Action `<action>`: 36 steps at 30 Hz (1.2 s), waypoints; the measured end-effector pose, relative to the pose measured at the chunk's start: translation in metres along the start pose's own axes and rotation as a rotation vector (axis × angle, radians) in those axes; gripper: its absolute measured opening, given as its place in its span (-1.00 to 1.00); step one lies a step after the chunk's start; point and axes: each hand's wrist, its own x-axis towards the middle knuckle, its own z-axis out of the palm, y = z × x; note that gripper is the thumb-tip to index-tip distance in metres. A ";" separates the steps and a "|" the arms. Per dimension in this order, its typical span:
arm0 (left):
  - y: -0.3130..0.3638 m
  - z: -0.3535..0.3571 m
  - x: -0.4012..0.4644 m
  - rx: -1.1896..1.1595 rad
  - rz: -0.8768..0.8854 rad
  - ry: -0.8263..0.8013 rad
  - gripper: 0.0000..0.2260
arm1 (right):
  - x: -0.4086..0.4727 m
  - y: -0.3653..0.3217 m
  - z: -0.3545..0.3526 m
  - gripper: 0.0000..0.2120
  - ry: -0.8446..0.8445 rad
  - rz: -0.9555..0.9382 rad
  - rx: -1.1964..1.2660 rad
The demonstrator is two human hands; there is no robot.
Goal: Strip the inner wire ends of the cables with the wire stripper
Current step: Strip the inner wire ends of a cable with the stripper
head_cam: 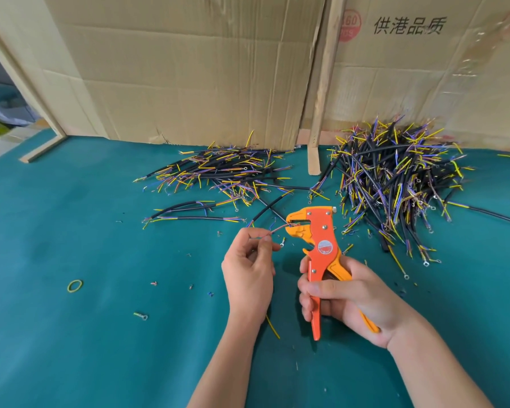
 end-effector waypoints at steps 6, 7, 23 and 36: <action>0.001 0.000 -0.001 0.008 -0.003 0.032 -0.77 | 0.000 0.001 -0.003 -0.66 -0.009 -0.014 0.014; 0.002 0.001 -0.001 0.009 -0.007 0.034 -0.76 | -0.001 0.001 -0.003 -0.66 -0.014 -0.014 0.013; 0.003 -0.002 -0.001 0.002 -0.022 0.021 -0.76 | 0.001 -0.001 0.004 -0.64 0.052 0.022 -0.005; 0.002 -0.001 -0.002 0.018 -0.033 -0.032 -0.90 | -0.003 -0.005 0.003 -0.68 0.084 -0.008 0.092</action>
